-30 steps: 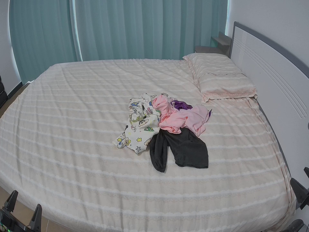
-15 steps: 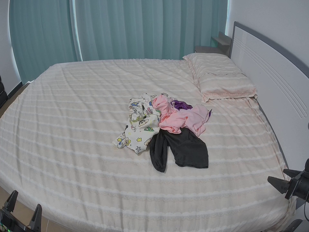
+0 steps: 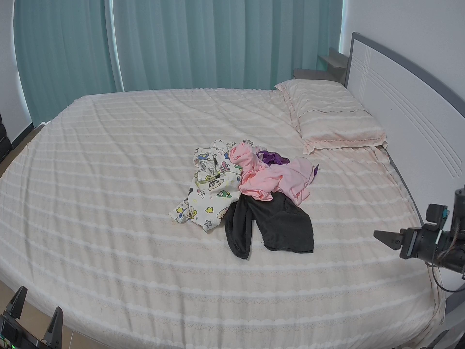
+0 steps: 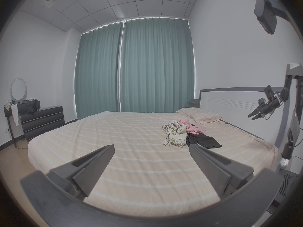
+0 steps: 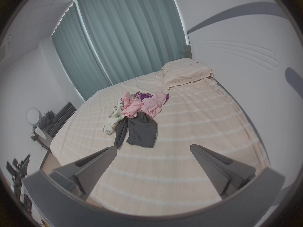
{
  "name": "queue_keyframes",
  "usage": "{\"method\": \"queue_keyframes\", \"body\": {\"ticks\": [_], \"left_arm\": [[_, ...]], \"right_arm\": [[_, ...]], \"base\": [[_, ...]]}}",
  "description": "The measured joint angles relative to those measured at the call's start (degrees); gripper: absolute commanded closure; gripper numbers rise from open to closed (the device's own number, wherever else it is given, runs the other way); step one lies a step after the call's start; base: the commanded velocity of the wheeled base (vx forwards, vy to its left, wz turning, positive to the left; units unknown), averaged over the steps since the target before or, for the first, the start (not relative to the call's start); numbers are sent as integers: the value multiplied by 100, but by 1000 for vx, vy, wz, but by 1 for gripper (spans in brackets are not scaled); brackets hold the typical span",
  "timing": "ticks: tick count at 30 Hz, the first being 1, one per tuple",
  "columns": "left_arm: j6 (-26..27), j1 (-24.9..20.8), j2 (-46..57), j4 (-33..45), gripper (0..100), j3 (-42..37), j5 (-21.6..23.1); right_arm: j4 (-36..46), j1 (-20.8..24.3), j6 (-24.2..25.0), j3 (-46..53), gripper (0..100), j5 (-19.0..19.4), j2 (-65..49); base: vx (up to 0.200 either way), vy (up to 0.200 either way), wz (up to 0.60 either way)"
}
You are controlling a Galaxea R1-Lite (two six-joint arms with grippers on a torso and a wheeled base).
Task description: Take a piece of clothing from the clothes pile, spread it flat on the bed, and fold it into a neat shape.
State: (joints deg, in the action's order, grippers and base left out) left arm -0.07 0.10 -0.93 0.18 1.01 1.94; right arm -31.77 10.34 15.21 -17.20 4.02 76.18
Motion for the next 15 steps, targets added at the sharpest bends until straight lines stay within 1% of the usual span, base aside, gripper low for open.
{"method": "queue_keyframes", "body": {"ticks": [3, 8, 15], "left_arm": [[0, 0, 0, 0, 0, 0, -2], [0, 0, 0, 0, 0, 0, -2], [0, 0, 0, 0, 0, 0, -2]], "right_arm": [[-482, 27, 240, -190, 0, -77, 714], [-1178, 158, 706, -655, 0, -324, 1955], [-1586, 443, 1200, -1502, 0, -508, 3391]], "base": [[0, 0, 0], [0, 0, 0], [0, 0, 0]]}}
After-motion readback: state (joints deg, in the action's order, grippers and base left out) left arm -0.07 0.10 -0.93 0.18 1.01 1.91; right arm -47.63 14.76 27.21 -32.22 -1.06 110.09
